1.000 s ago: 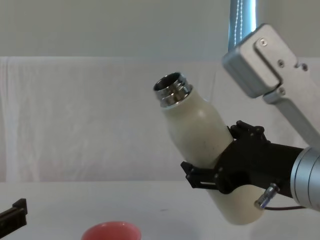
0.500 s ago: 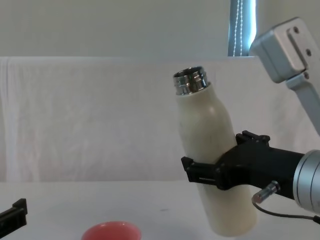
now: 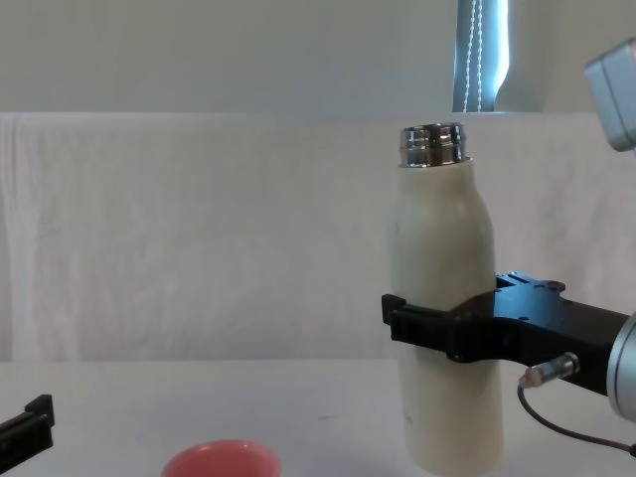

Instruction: Grasp the thermos with one hand and pour water into the cup lid.

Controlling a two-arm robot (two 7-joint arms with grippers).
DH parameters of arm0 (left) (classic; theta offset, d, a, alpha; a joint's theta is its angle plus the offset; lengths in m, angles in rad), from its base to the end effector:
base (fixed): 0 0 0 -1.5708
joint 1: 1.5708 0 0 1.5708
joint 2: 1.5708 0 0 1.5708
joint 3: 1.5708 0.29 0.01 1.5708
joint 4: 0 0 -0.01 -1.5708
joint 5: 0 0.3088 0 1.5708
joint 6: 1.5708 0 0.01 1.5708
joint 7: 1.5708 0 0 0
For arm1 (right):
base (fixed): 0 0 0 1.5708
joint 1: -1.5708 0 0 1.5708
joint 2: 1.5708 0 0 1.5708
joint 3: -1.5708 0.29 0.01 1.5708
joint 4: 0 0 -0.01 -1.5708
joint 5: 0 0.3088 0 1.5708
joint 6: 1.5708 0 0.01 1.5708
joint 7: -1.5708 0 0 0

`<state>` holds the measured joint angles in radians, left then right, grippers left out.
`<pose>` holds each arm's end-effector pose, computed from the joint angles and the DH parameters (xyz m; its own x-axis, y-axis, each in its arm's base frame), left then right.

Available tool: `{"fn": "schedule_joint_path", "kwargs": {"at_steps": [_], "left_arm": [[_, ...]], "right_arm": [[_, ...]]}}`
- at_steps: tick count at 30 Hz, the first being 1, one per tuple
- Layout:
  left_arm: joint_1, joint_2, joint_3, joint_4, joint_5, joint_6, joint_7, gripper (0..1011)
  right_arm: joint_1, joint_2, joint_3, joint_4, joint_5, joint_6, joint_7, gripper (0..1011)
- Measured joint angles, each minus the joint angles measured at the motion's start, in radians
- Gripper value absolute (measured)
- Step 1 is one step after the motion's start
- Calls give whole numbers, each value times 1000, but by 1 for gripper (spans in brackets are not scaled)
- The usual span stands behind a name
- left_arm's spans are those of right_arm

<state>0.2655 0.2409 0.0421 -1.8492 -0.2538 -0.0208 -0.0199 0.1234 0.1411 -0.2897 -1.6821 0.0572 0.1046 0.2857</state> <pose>0.2529 0.0375 -0.2853 0.1245 0.9917 -0.0327 -0.9921 0.1239 -0.0176 0.3459 0.0555 -0.2353 0.5369 -0.8332 0.1323 0.8361 0.5464 0.0485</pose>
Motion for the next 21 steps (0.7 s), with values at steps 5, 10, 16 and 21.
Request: {"fn": "schedule_joint_path", "kwargs": {"at_steps": [5,10,16,21], "left_arm": [[0,0,0,0,0,0,0,1001],[0,0,0,0,0,0,0,1001],[0,0,0,0,0,0,0,1001],[0,0,0,0,0,0,0,1001]], "right_arm": [[-7,-4,13,3,57,15,0,955],[-9,-3,16,8,91,25,-2,955],[-14,1,14,12,118,26,-15,955],[-15,10,7,14,130,16,-29,955]]}}
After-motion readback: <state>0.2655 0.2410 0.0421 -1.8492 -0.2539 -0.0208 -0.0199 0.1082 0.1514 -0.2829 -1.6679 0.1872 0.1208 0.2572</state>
